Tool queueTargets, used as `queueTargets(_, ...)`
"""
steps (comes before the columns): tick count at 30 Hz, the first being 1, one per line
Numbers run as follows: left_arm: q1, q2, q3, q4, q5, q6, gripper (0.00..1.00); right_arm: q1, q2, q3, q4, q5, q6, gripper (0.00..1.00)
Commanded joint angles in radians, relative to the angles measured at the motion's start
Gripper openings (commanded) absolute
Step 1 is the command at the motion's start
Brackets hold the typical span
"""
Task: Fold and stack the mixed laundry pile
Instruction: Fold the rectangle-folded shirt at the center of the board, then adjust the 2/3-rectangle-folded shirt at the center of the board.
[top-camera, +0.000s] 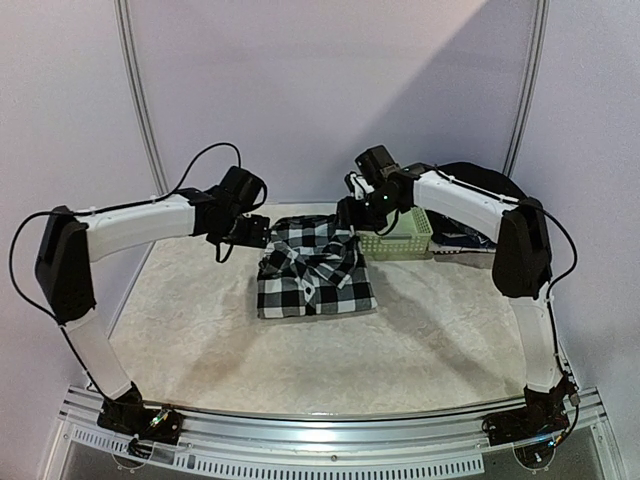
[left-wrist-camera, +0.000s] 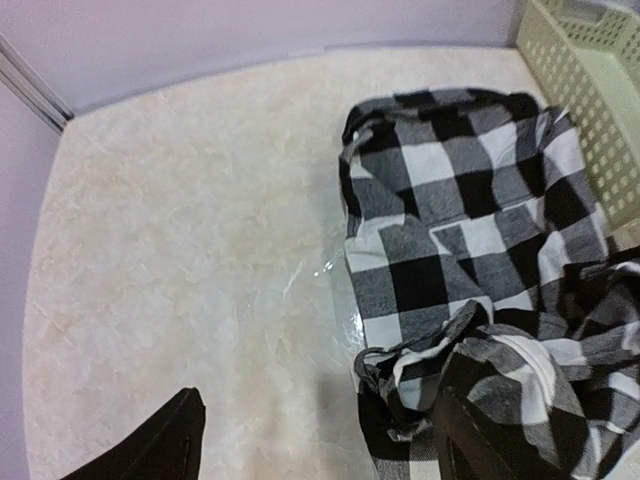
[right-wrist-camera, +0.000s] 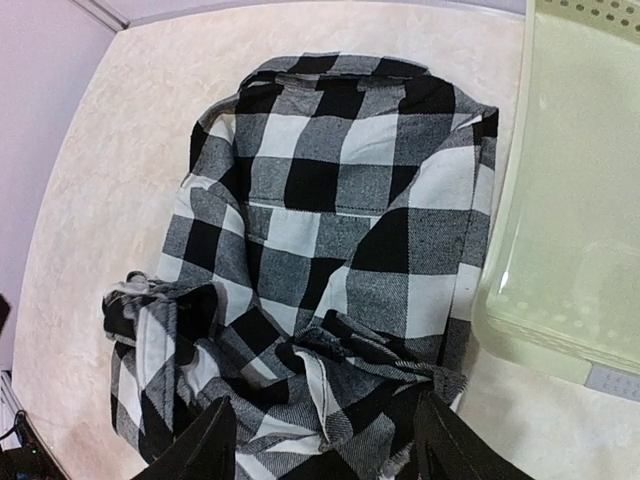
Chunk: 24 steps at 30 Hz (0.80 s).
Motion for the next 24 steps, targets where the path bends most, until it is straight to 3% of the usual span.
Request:
queueTargets(1,-0.093,-0.135,-0.062,0.028,-0.089,0.057,0.81,-0.009,-0.115,-0.035,-0.033,0.039,-0.028,0.63)
queueTargets(4,-0.167,-0.178,-0.110,0.063,-0.083,0.092,0.80,-0.010,-0.192,-0.155,0.013,0.039,-0.023,0.68)
queueTargets(9,-0.246,-0.172,-0.168,0.151,0.058,0.105,0.62,0.003,-0.307,-0.390,0.110,-0.026,-0.005,0.68)
queueTargets(17,-0.303,-0.061,-0.184,0.225,0.166,0.116,0.34,0.069,-0.399,-0.666,0.268,-0.176,0.030,0.49)
queueTargets(24,-0.336,-0.024,-0.269,0.324,0.196,0.072,0.28,0.095,-0.324,-0.680,0.315,-0.226,0.050,0.37)
